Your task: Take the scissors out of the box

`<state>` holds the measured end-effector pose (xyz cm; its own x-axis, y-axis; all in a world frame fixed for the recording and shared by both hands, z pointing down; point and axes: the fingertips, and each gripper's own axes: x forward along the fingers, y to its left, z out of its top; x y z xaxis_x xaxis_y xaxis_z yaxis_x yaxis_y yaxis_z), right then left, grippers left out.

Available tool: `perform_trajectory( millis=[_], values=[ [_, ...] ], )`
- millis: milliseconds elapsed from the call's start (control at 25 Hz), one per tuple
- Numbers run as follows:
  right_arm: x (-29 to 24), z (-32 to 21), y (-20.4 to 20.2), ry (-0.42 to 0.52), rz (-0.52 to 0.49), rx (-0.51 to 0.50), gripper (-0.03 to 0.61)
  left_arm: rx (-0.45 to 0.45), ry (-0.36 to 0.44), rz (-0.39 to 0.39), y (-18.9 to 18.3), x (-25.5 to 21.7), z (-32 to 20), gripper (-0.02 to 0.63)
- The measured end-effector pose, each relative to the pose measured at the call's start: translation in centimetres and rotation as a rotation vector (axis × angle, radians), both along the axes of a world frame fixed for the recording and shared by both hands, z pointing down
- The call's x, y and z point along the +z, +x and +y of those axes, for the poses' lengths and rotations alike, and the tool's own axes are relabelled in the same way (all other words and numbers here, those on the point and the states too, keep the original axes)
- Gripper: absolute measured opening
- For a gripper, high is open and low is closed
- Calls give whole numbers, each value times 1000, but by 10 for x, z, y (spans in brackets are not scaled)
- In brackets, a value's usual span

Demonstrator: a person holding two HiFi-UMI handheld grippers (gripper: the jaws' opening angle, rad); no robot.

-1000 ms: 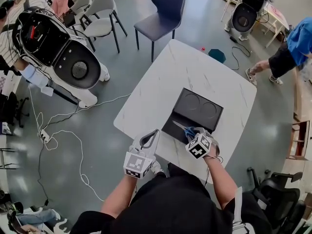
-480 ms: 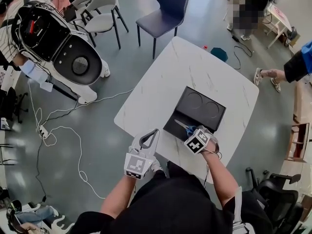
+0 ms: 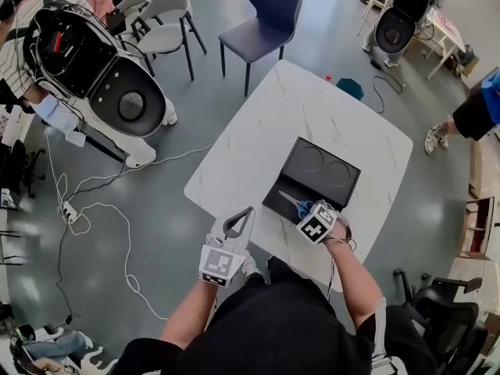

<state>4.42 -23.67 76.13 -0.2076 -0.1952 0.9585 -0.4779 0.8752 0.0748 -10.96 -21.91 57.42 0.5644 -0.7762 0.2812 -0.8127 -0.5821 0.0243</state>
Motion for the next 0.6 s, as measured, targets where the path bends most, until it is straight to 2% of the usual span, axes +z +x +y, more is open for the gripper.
perform_trajectory(
  millis=[280, 600],
  values=[
    [-31, 11, -4, 118, -51, 26, 83, -8, -1, 15, -5, -3, 11, 5],
    [-87, 13, -9, 310, -160, 101, 83, -18, 2, 40, -5, -14, 11, 5]
  ],
)
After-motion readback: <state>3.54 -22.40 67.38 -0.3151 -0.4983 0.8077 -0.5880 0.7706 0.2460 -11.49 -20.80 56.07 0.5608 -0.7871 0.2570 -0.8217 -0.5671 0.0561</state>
